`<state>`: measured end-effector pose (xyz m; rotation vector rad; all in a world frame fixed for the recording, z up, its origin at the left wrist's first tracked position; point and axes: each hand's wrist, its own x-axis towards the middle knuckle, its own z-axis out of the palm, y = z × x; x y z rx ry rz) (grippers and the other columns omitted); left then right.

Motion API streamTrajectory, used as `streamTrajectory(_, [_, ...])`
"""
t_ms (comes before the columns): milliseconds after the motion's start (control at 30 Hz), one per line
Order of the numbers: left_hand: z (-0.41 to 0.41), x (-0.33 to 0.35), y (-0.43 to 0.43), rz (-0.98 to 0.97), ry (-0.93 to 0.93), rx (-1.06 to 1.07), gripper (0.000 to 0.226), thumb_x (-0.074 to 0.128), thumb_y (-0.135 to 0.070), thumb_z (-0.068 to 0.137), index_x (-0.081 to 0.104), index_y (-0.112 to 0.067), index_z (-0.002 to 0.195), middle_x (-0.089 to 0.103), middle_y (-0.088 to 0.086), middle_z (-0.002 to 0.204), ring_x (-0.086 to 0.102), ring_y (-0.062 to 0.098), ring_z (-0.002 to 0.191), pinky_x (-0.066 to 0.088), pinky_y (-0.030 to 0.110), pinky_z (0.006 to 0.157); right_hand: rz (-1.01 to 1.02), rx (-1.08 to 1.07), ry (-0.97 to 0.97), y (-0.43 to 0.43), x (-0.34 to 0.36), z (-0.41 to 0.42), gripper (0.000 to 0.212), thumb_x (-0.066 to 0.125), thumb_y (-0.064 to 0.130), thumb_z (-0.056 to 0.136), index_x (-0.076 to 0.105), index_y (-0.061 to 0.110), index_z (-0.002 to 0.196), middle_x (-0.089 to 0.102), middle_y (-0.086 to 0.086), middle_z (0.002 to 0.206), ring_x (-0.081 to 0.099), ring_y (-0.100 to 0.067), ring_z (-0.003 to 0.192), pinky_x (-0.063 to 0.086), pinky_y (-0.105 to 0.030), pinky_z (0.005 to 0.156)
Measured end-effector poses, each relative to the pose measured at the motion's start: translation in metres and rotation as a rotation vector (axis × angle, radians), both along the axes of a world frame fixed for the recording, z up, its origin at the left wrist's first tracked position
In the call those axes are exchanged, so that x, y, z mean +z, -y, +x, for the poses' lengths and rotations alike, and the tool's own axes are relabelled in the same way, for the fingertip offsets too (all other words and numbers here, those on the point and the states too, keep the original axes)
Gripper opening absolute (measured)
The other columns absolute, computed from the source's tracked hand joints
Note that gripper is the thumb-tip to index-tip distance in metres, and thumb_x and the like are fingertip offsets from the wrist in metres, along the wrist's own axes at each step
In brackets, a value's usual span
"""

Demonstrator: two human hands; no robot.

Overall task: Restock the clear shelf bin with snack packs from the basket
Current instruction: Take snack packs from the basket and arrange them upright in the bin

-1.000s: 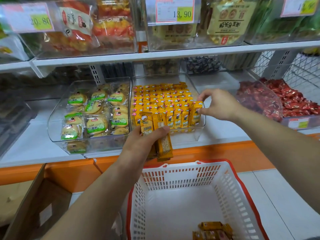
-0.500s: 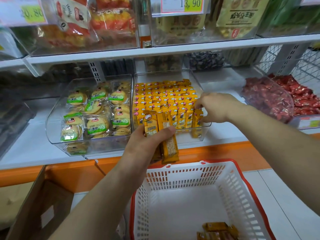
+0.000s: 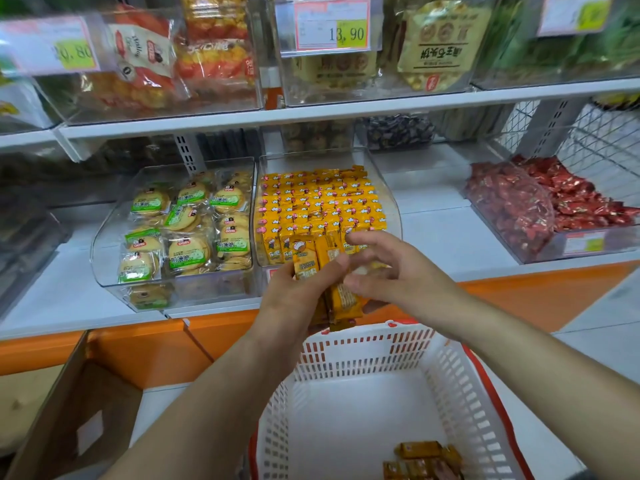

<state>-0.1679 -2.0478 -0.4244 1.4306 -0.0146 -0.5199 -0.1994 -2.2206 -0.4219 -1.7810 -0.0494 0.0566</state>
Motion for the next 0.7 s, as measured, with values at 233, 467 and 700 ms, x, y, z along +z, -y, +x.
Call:
streamTrajectory(233, [-0.005,0.002,0.003,0.000,0.017,0.023,0.044,0.076,-0.047,0.080,0.071,-0.024,0.118,0.080,0.007,0.107,0.078,0.032,0.093,0.061,0.050,0.085,-0.027,-0.089,-0.005,-0.004,-0.005,-0.005,0.072,0.085,0.034,0.068,0.051,0.041,0.131,0.068,0.012,0.097,0.071,-0.012,0.078,0.062,-0.038,0.074])
streamTrajectory(467, [0.002,0.001,0.001,0.069,0.043,0.043,0.028,0.078,-0.022,0.088,0.069,-0.018,0.115,0.080,0.007,0.101,0.078,0.031,0.092,0.059,0.055,0.092,0.607,-0.089,-0.291,0.001,0.001,-0.003,0.040,0.037,0.006,0.093,0.060,0.008,0.126,0.067,-0.016,0.095,0.063,-0.025,0.068,0.051,-0.034,0.059])
streamTrajectory(700, [0.004,0.001,0.002,0.035,0.041,0.050,0.027,0.077,-0.018,0.088,0.070,-0.016,0.114,0.080,0.009,0.101,0.077,0.031,0.094,0.061,0.052,0.088,0.609,-0.110,-0.340,-0.002,-0.003,0.005,0.072,0.076,0.025,0.067,0.052,0.006,0.133,0.062,-0.012,0.104,0.057,-0.017,0.060,0.043,-0.025,0.051])
